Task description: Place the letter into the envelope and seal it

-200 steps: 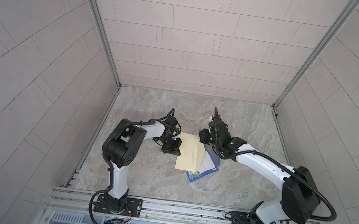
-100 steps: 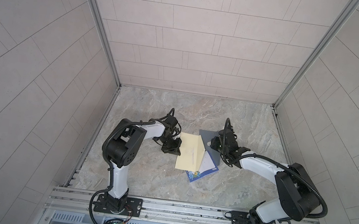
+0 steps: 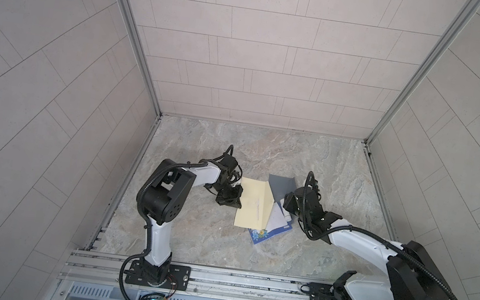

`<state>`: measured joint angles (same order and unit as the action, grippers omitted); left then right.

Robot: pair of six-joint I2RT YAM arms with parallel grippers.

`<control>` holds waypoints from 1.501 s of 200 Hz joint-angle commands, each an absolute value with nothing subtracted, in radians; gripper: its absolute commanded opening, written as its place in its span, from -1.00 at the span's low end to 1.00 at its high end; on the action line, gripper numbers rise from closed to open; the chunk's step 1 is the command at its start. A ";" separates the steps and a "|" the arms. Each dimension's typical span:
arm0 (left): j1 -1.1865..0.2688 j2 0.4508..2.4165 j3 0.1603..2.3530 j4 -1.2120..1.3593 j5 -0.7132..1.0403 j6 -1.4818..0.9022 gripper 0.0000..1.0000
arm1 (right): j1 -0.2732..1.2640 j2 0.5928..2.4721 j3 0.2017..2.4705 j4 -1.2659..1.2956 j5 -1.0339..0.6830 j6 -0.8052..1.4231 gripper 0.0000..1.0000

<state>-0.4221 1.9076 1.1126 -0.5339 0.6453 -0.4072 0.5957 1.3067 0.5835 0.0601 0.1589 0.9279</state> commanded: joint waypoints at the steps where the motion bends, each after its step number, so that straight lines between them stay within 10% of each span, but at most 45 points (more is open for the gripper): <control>1: -0.425 1.928 1.116 -0.576 0.571 -0.399 -1.00 | 0.600 1.281 0.614 -0.015 0.178 0.875 -0.15; 19: -0.425 1.929 1.118 -0.577 0.571 -0.397 -1.00 | 0.600 1.322 0.676 -0.059 0.127 0.838 -0.70; 46: -0.428 1.935 1.124 -0.579 0.574 -0.397 -1.00 | 0.600 1.430 0.717 -0.015 -0.003 0.819 -0.92; 300: -0.448 1.930 1.141 -0.612 0.531 -0.389 -1.00 | 0.725 1.948 1.170 -0.292 -0.226 0.746 -1.00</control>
<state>-0.4419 1.9079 1.1370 -0.5667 0.5964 -0.3996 0.7033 1.9430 1.1927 -0.1902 -0.2432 0.7929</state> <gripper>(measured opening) 0.047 0.048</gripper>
